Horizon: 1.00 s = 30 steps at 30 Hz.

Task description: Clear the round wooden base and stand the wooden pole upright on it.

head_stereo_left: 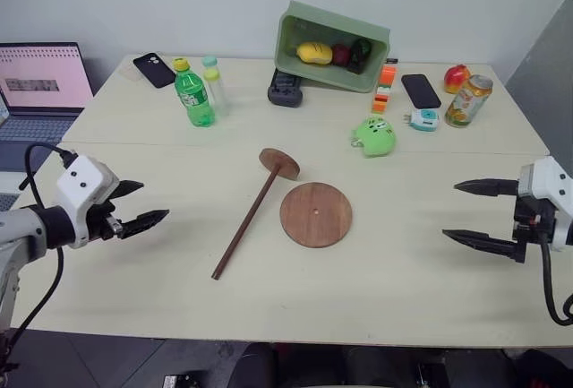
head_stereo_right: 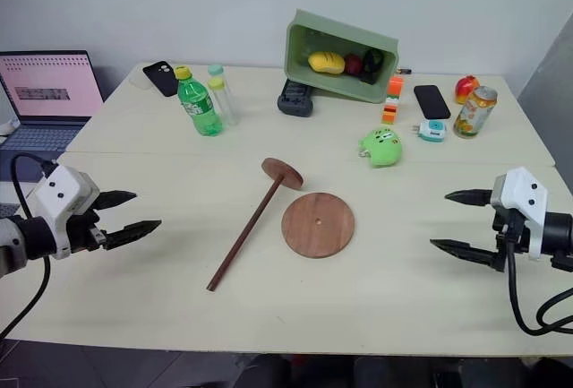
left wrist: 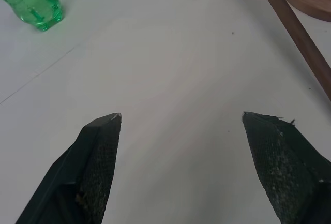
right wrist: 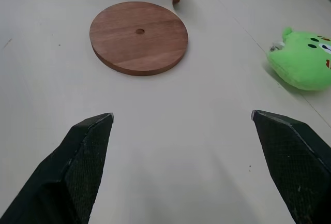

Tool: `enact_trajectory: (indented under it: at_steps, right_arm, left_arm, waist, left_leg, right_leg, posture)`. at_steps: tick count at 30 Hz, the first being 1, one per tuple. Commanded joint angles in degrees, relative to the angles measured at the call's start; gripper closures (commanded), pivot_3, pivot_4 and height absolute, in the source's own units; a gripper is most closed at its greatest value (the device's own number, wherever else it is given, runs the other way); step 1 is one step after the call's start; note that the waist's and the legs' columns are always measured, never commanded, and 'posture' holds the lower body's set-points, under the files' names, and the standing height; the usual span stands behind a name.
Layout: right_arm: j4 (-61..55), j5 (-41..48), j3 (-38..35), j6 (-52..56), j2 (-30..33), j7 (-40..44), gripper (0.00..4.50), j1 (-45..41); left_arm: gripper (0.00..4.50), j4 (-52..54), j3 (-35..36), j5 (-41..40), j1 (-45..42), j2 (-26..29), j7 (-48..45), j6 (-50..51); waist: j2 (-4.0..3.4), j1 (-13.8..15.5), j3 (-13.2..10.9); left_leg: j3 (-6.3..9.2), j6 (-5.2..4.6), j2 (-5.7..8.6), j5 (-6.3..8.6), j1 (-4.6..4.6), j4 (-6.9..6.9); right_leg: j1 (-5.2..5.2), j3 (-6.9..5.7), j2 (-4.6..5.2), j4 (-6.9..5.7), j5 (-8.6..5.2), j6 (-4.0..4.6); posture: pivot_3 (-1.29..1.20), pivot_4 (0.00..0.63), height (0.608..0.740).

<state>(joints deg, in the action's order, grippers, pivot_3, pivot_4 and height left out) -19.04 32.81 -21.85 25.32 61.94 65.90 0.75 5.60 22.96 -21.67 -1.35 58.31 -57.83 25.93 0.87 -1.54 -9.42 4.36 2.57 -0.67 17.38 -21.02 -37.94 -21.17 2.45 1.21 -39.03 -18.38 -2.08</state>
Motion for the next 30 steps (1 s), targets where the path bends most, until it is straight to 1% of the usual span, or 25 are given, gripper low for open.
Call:
enact_trajectory:
  at_steps: [1,10,14,18,20,23,27,30]
  right_arm:
    - [-1.71,0.92,-2.04,-0.04,-0.51,-0.32,0.00,-0.61]
    - [-3.02,0.66,-1.94,0.08,-2.08,-1.18,0.00,0.01]
    - [-4.19,0.99,-1.47,0.38,-2.59,-1.93,0.00,-0.27]
    - [-7.58,2.69,-0.06,2.06,-3.79,-3.47,0.00,-1.12]
    - [-10.37,4.88,1.24,3.79,-5.19,-4.93,0.00,-2.01]
    - [-14.41,7.88,4.09,6.89,-7.71,-8.62,0.00,-3.73]
    - [-18.36,9.48,8.99,10.77,-11.56,-14.94,0.00,-7.08]
    - [-19.70,8.84,12.34,12.54,-12.63,-17.22,0.00,-8.96]
  left_arm:
    - [0.63,-0.24,0.67,0.16,-0.62,1.46,-0.96,-0.81]
    - [0.63,-2.00,-1.83,2.23,-4.42,1.77,1.30,0.43]
    - [0.63,-0.86,-4.07,2.16,-6.64,1.29,2.40,3.60]
    - [0.63,4.46,-7.49,-0.84,-10.59,-0.34,4.86,12.63]
    - [0.63,7.18,-11.96,0.15,-13.61,-0.71,7.25,18.44]
    - [0.63,9.92,-17.03,-1.35,-19.56,-2.33,9.39,27.10]
    - [0.63,8.75,-24.64,-1.83,-31.05,-5.09,10.72,37.46]
    - [0.63,7.25,-29.41,-2.27,-37.07,-6.47,10.29,42.96]
  waist:
    - [0.00,0.00,0.00]
    - [0.01,0.04,-0.01]
    - [0.01,0.01,-0.01]
    - [0.02,0.04,-0.01]
    - [0.03,0.04,-0.02]
    - [0.04,0.03,-0.02]
    - [0.09,0.03,-0.04]
    - [0.09,0.01,-0.04]
  left_leg:
    - [0.00,0.00,0.00,0.00,0.00,0.00]
    - [0.00,0.00,0.01,0.00,-0.01,0.00]
    - [0.00,0.00,0.02,0.00,-0.01,-0.01]
    - [0.01,0.00,0.01,0.00,-0.03,-0.01]
    - [0.04,0.00,0.02,0.00,-0.05,-0.03]
    - [0.05,0.00,0.04,0.00,-0.06,-0.03]
    - [0.17,0.01,0.09,-0.01,-0.26,-0.14]
    - [0.23,0.02,0.13,-0.02,-0.50,-0.27]
  right_leg:
    - [0.00,0.00,0.00,0.00,0.00,0.00]
    - [0.00,0.00,0.00,0.00,0.00,0.00]
    - [-0.01,-0.01,-0.01,-0.01,0.00,0.00]
    - [-0.02,-0.01,-0.02,-0.02,0.00,0.00]
    - [-0.01,-0.02,-0.02,-0.02,0.00,0.00]
    - [-0.02,-0.01,-0.07,-0.03,0.00,0.00]
    - [-0.11,-0.08,-0.19,-0.08,0.00,-0.01]
    - [-0.27,-0.15,-0.21,-0.11,0.01,-0.02]
  posture:
    - [0.00,0.150,0.740]
    - [0.00,0.150,0.740]
    - [0.00,0.150,0.740]
    - [0.00,0.150,0.740]
    - [0.00,0.150,0.740]
    - [0.00,0.150,0.740]
    - [0.00,0.150,0.740]
    - [0.00,0.150,0.740]
